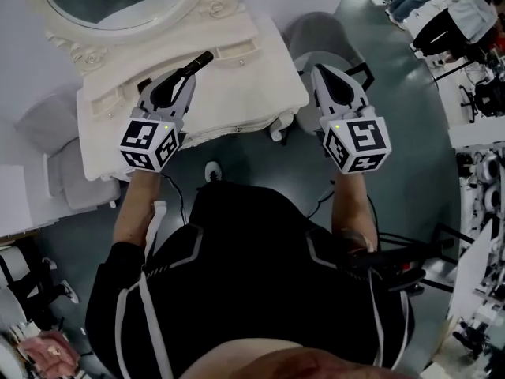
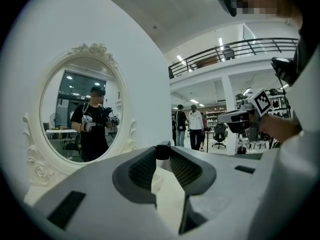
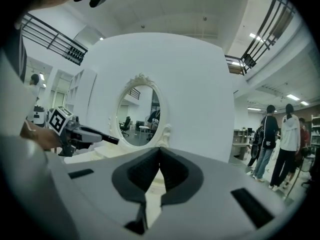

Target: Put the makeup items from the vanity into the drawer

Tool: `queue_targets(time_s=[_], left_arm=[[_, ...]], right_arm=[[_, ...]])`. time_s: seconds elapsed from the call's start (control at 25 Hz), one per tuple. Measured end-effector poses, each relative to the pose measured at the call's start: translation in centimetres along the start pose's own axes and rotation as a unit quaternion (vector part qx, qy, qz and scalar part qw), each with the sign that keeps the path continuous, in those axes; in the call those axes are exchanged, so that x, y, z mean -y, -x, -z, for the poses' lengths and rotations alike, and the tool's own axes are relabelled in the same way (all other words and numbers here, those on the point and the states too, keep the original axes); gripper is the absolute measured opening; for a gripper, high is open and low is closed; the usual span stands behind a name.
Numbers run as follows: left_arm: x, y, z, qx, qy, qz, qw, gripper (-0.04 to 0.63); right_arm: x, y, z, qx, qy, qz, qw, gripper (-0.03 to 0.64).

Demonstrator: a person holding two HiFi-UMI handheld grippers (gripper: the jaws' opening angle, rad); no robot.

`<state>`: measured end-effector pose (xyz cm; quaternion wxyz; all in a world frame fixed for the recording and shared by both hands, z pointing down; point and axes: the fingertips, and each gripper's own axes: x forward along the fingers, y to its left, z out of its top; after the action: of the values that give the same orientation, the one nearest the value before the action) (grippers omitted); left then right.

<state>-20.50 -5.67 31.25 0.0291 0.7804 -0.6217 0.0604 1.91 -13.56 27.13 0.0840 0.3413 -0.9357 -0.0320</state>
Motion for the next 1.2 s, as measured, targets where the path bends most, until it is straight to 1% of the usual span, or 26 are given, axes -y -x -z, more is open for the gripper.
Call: queue_targets(time_s=[0.2,0.4,0.56,0.64,0.8,0.88,0.96,1.08,1.2], left_arm=[[-2.7,-2.8,0.2,-0.012,-0.017,0.033,0.9992,0.091],[-5.0,-5.4,0.7,-0.021,-0.007,0.077,0.9968,0.091],[-6.8,-7.6,1.4,-0.04,-0.021,0.108,0.9931,0.091],[-7.3,-8.9,1.8,-0.05,-0.028,0.134,0.9894,0.091],[-7.5,-11.8,3.1,-0.075,-0.074,0.176,0.9788,0.091],[-7.2,-13.2,4.1,-0.092,-0.093,0.192,0.9726,0.091],[-6.9,-14.5,5.3,-0.108,-0.107,0.203,0.9672,0.091],[-6.5,-16.9,6.5,-0.129,-0.12,0.207,0.9622,0.091],[-5.5,-19.2,7.7,-0.15,-0.152,0.212,0.9537,0.091]], right_arm=[[-0.2,-3.1,-0.2,-0.011,-0.003,0.02,1.0,0.005],[-0.2,-5.7,-0.4,-0.021,-0.011,0.047,0.999,0.005],[-0.4,-7.4,0.1,-0.04,-0.011,0.068,0.997,0.005],[-0.4,-8.1,0.3,-0.048,-0.013,0.082,0.995,0.005],[0.8,-9.1,0.8,-0.053,-0.034,0.111,0.992,0.005],[1.5,-9.7,1.3,-0.062,-0.04,0.117,0.99,0.005],[2.0,-10.2,1.7,-0.067,-0.038,0.116,0.99,0.005],[3.6,-11.2,1.8,-0.064,-0.037,0.109,0.991,0.005],[5.4,-12.1,2.2,-0.057,-0.044,0.094,0.993,0.005]])
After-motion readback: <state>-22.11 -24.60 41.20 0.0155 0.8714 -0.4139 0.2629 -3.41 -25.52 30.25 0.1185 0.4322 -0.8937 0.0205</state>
